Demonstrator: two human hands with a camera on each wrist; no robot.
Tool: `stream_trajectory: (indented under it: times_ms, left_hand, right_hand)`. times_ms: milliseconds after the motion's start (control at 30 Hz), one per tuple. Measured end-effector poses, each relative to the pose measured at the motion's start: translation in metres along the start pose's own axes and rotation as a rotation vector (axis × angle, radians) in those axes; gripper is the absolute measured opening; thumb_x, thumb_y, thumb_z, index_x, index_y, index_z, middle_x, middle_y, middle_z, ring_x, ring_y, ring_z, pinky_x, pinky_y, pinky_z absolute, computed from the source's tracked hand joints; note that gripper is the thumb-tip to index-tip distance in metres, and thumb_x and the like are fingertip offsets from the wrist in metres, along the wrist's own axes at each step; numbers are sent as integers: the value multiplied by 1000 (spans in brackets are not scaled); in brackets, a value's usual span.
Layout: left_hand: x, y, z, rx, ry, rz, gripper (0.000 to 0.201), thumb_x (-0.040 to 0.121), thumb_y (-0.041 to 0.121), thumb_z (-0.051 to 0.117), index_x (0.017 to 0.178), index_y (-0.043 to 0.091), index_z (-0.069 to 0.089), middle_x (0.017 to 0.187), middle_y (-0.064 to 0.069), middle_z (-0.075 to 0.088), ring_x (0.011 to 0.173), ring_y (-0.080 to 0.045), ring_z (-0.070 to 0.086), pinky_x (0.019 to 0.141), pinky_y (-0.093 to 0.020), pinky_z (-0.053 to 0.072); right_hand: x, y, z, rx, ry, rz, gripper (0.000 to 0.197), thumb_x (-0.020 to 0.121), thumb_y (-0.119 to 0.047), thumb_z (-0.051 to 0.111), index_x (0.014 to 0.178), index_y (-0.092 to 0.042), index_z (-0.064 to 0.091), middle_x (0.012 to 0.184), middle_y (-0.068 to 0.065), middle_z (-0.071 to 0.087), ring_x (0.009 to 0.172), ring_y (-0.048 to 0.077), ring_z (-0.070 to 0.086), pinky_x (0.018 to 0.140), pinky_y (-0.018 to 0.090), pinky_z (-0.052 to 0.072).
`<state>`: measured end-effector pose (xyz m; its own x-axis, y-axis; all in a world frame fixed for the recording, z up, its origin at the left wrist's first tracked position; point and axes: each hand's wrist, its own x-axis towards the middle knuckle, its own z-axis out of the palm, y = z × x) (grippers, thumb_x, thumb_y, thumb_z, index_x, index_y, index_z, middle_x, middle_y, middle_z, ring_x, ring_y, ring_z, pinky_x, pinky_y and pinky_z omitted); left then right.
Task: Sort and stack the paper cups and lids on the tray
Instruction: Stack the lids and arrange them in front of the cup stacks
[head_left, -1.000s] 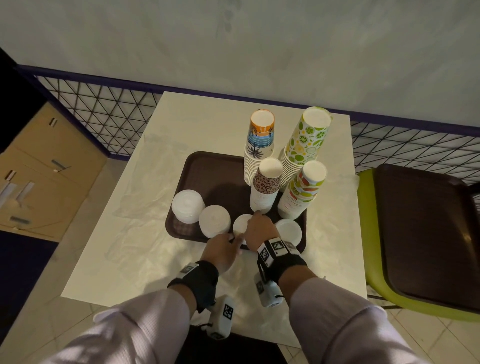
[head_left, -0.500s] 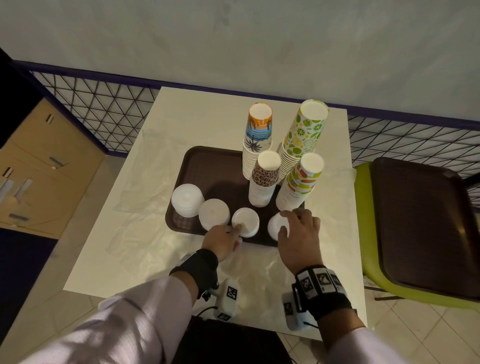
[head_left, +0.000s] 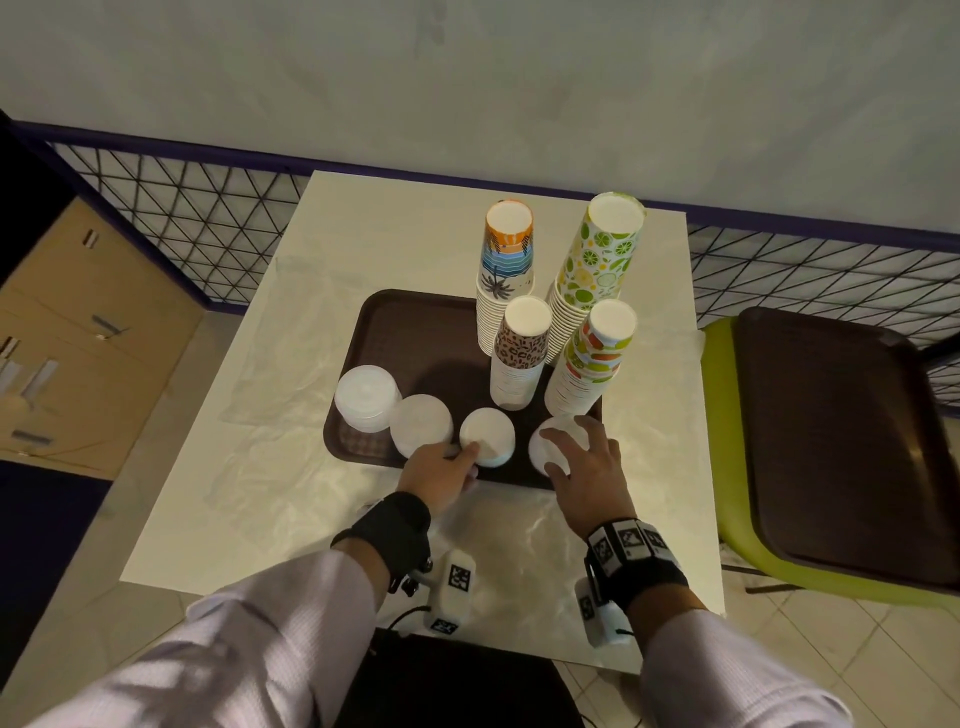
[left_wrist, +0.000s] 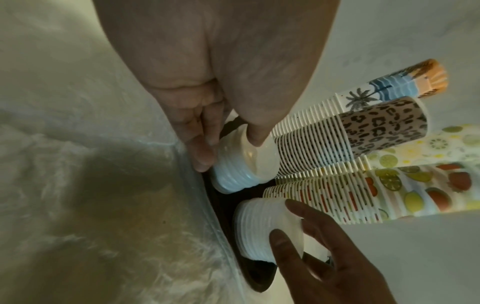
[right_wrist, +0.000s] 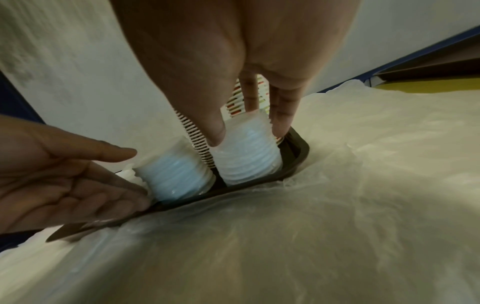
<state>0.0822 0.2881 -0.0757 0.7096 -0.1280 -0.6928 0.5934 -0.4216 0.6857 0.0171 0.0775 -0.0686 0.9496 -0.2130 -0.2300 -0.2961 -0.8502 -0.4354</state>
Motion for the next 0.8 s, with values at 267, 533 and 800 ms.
stream_trajectory:
  times_ms: [267, 533, 800]
  left_hand:
    - [-38, 13, -23, 661, 266, 382, 22, 99, 41, 65, 111, 27, 54, 85, 9, 62, 78, -12, 60, 72, -26, 45]
    - [-16, 15, -76, 642, 513, 434, 35, 91, 27, 70, 125, 20, 61, 121, -11, 46, 113, -34, 48, 98, -44, 48]
    - [11, 21, -119, 722, 451, 269, 56, 91, 30, 69, 144, 31, 51, 156, -11, 31, 139, -41, 32, 116, -50, 37]
  right_hand:
    - [0, 0, -3, 17, 4, -18, 54, 94, -26, 64, 143, -38, 45, 156, 3, 29, 135, 32, 36, 108, 44, 43]
    - [-19, -17, -19, 71, 313, -188, 38, 76, -18, 79, 113, -16, 67, 138, 15, 51, 123, 40, 45, 96, 48, 48]
    - [-18, -71, -20, 25, 266, -373, 30, 77, -17, 75, 107, -16, 70, 130, 10, 56, 119, 36, 49, 91, 47, 51]
